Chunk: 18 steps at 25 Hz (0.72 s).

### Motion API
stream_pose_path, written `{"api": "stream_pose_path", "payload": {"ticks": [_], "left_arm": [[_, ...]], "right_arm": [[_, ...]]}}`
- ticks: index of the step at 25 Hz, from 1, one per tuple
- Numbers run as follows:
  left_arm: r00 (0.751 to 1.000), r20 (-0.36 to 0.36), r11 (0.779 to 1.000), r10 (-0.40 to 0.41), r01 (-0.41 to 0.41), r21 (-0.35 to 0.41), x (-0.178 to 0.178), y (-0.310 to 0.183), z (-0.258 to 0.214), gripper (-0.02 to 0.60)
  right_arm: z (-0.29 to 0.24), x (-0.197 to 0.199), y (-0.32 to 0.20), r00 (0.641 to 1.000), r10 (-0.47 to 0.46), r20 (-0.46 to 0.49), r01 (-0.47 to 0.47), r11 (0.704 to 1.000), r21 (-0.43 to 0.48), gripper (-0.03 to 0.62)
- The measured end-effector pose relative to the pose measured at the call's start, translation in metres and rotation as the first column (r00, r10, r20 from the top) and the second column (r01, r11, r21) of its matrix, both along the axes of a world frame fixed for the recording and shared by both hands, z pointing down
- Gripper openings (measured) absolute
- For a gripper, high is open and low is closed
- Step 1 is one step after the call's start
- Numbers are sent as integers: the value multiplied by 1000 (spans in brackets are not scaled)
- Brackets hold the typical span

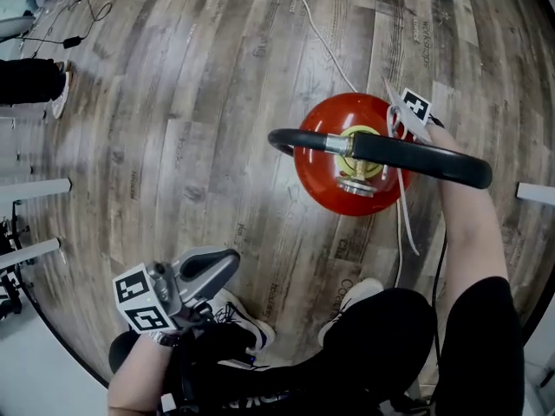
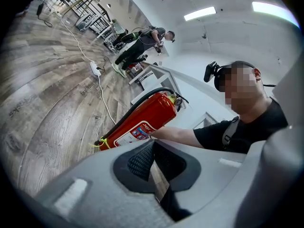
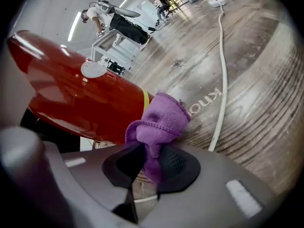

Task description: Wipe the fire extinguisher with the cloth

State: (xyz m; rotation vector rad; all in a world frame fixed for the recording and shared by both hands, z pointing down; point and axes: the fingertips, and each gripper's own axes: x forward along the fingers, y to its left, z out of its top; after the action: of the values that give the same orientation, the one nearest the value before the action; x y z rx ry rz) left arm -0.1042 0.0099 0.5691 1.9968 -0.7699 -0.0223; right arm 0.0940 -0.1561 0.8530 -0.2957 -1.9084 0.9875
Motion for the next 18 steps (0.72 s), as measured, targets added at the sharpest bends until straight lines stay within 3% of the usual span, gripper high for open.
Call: {"api": "stream_pose_path", "payload": {"ticks": [5,9,11,15,17,18], "left_arm": [[1000,-7,1000,21,-21,19,12,-1,0,-2],[996,-61,997,63,-60,50,32,-14,-7,-2],[992,-72,992,108,-102,80,45,-23,-8,-2],[970,-74,968,231,-222,114,79,-27,-3,0],[952,-76,950,298,-288,122,93,-23,-3,104],[942,-76,940,327,-315,135,99,-21,-6,107]], "right_arm": [[-43,4,15,985,91,150,-101,993,55,81],[-86,6,29,943,168,288,-199,977,81,81],[-117,8,40,901,222,373,-267,961,75,81],[-207,5,78,761,352,546,-414,910,-9,83],[-249,-3,97,699,385,603,-449,892,-49,83],[-267,-9,104,677,395,621,-460,886,-62,84]]}}
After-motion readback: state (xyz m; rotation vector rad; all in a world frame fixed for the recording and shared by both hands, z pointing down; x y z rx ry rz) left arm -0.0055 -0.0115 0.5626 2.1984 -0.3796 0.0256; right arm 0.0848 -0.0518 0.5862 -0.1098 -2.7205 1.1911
